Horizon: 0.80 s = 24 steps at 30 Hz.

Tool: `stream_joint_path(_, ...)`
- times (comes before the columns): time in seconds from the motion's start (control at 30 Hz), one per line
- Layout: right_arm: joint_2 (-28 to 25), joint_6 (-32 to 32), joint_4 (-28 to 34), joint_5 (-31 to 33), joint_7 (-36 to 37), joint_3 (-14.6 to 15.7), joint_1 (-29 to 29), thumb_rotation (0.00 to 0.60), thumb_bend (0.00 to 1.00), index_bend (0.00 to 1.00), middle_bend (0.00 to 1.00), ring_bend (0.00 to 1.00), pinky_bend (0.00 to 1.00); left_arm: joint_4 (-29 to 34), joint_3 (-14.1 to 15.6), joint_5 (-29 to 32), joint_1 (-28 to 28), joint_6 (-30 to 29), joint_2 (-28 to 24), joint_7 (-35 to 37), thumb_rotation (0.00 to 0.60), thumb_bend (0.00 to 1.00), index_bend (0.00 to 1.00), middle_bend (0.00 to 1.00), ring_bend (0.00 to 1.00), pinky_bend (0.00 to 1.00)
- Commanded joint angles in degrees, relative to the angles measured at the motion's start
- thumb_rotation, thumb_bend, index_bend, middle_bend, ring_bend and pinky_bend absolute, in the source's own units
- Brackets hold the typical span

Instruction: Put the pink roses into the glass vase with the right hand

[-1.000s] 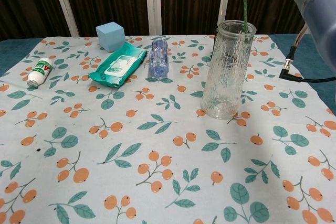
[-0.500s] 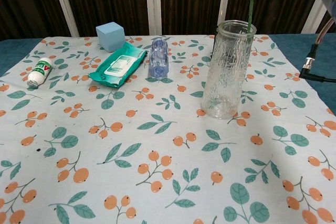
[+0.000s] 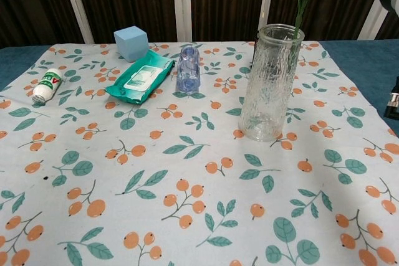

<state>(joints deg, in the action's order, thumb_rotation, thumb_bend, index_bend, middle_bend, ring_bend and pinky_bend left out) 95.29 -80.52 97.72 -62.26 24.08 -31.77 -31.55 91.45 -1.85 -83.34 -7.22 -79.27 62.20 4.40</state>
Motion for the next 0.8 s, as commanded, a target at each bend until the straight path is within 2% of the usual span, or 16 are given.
stream_joint_path(0.03,-0.8,0.4,0.4,-0.3,-0.8,1.0,0.8,0.600,0.36,0.49,0.56,0.52,0.42,0.0,0.1,-0.2,0.0,0.0,-0.1,0.1,0.600,0.00,0.00,0.00,0.00,0.00)
stream_joint_path(0.53,-3.3,1.6,3.3,-2.6,-4.3,7.1,4.8,0.600,0.36,0.49,0.56,0.52,0.42,0.2,0.3,-0.7,0.0,-0.3,0.0,-0.1,0.600,0.00,0.00,0.00,0.00,0.00)
stream_joint_path(0.8,-1.5,2.2,3.2,-3.0,-6.4,7.4,4.0,0.600,0.36,0.49,0.56,0.52,0.42,0.2,0.3,-0.6,0.0,-0.3,-0.1,-0.1,0.600,0.00,0.00,0.00,0.00,0.00)
